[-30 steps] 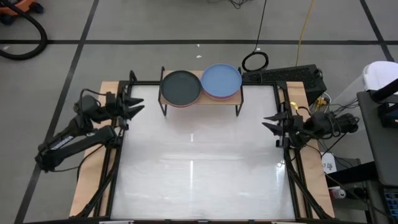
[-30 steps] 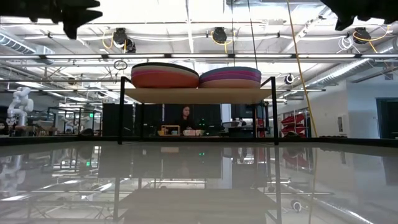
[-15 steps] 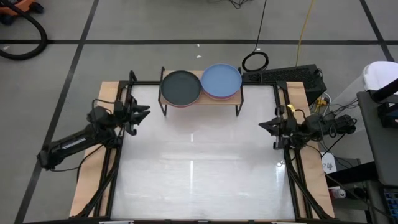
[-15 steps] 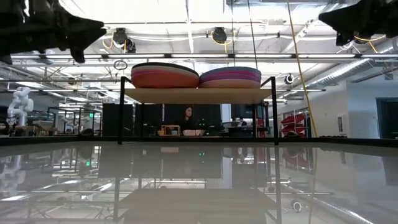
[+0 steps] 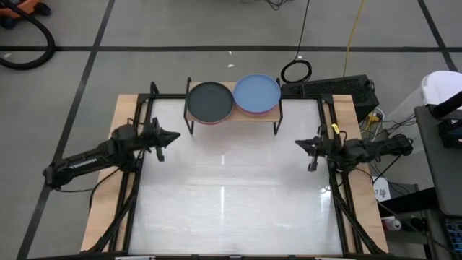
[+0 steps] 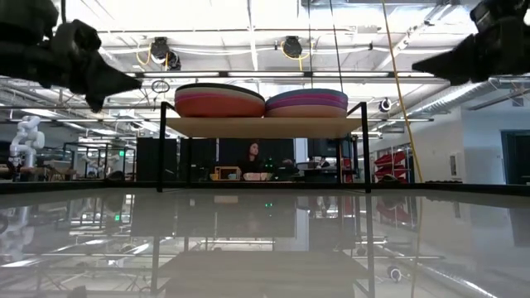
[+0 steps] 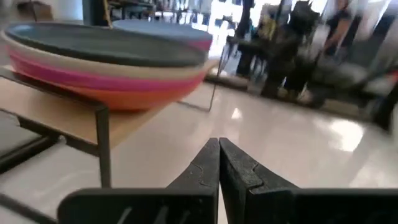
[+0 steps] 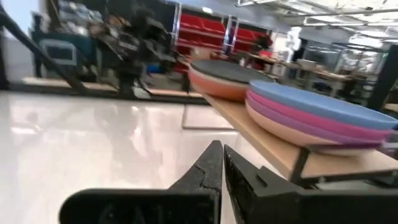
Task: Place and stack plates onto a shelf
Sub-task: Return to Home Position
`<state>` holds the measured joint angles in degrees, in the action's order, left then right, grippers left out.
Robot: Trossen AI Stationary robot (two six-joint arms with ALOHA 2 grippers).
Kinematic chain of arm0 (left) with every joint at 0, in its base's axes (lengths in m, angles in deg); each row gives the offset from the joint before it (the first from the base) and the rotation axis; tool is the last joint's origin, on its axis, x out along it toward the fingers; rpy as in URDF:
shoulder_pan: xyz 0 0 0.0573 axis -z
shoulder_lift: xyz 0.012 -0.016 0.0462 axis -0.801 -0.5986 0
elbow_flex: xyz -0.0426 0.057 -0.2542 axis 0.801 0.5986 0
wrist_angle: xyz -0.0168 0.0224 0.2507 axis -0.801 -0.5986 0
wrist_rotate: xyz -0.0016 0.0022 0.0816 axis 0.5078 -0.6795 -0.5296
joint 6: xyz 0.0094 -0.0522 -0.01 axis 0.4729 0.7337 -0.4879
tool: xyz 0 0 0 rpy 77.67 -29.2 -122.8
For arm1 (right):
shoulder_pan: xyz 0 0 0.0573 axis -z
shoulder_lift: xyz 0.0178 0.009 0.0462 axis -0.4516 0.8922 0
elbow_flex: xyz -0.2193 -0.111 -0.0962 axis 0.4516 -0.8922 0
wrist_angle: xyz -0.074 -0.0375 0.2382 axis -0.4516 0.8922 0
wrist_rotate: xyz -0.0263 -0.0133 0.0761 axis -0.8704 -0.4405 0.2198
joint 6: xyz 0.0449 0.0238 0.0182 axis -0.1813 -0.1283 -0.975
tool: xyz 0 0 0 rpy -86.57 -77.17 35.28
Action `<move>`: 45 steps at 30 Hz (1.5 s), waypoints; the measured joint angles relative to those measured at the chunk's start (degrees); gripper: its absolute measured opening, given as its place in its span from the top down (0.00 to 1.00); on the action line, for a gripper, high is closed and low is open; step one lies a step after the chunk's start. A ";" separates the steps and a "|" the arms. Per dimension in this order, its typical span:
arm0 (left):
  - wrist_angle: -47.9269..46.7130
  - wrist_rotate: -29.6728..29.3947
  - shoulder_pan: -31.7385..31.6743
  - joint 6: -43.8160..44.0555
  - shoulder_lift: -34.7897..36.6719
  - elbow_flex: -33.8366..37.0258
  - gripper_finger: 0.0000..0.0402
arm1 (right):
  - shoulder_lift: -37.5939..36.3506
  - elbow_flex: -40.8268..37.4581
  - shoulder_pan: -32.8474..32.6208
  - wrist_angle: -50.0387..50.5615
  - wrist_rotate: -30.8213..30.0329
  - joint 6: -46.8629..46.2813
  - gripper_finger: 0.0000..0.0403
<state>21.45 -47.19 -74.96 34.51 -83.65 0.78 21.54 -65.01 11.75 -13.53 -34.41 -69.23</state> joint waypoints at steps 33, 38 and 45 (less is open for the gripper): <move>7.58 -7.77 7.23 -4.68 0.61 6.91 0.99 | 0.59 -7.24 0.07 -9.97 7.09 6.62 1.00; 7.59 -7.77 7.21 -5.07 0.61 6.91 0.99 | 0.61 -7.26 0.07 -10.00 7.09 6.61 1.00; 7.59 -7.77 7.20 -5.11 0.62 6.91 0.99 | 0.60 -7.28 0.07 -10.15 7.10 6.62 1.00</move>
